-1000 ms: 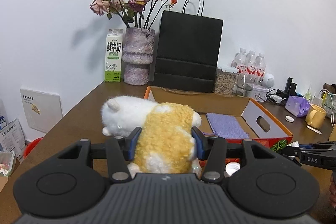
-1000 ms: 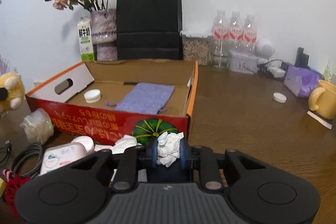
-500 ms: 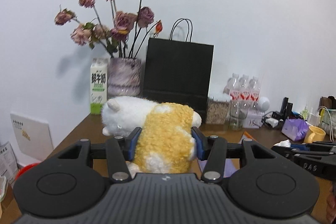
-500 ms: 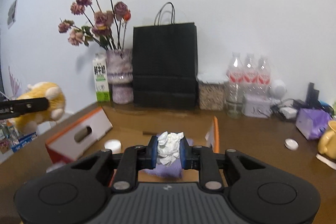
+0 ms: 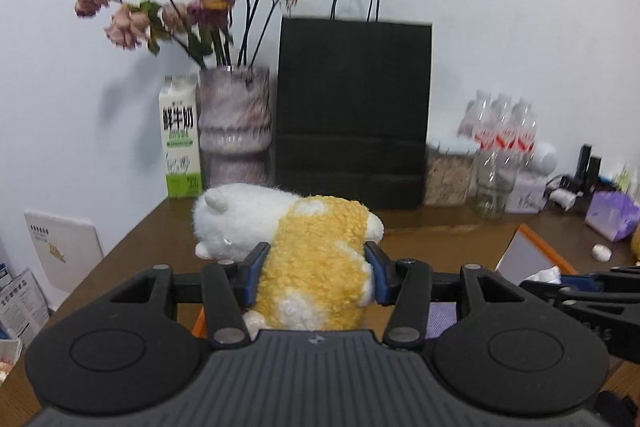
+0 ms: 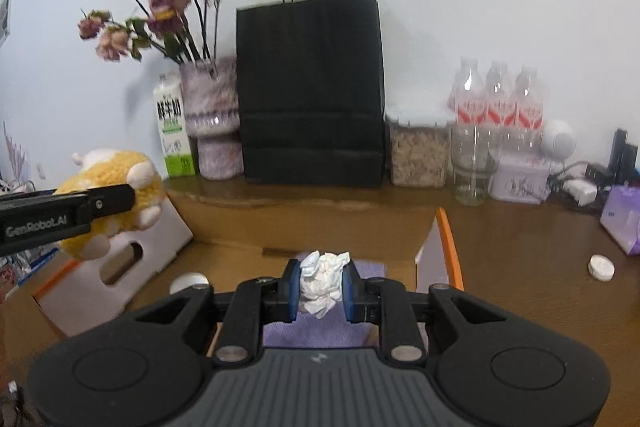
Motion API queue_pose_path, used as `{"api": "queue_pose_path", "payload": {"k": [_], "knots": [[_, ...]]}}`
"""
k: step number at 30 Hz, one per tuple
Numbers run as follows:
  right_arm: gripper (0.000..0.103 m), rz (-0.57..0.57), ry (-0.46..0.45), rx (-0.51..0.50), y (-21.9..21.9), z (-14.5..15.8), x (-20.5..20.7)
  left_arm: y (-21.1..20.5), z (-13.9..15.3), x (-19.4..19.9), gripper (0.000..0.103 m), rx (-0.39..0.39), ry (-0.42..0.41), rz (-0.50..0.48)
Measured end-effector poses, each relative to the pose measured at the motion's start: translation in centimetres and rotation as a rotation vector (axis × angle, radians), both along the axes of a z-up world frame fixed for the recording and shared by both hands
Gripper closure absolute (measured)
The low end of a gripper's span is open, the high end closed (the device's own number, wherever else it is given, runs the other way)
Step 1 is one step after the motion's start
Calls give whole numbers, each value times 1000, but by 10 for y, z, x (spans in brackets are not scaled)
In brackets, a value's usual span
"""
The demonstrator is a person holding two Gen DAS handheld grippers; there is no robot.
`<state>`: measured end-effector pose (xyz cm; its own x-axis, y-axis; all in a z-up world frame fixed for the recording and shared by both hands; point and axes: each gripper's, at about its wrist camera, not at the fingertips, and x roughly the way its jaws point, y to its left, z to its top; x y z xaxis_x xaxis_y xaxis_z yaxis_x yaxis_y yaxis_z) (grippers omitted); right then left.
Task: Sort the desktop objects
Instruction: 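Lower the plush toy and tissue into the box and open both grippers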
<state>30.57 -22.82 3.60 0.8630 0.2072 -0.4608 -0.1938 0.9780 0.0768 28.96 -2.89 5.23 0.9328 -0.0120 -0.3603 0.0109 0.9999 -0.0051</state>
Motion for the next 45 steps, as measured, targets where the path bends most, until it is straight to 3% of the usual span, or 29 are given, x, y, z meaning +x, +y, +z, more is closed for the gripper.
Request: {"api": "queue_pose_path", "payload": {"k": [13,23,28,31,33,34,35,36,39,45], "knots": [[83,-13,82,-24,-5,-23,10,-10,-28,15,52,38,132,-41],[83,1,143,-83,0,-39,22,-11,-31,14,51,33,156,-59],[80,4,142,-65,-2,-39,21,-11,-29,11,49,43,133,-61],[63,7,111,-65,-1,-34,15,-12,-22,2,32,56,78,-55],[44,27,85,-61,1,-29,10,-13,-16,-5,24,60,39,-57],[38,33,71,-65,3,-26,6,-13,-13,-9,15,66,17,-53],[22,31,47,-75,5,-22,2,-14,-11,-12,5,72,-1,-46],[9,26,25,-83,7,-19,-2,-15,-8,-15,0,77,-18,-41],[0,8,-27,-82,6,-9,-11,-16,-2,-21,0,87,-57,-20],[0,-5,-42,-45,-1,2,-20,-14,2,-25,0,68,-70,-8]]}}
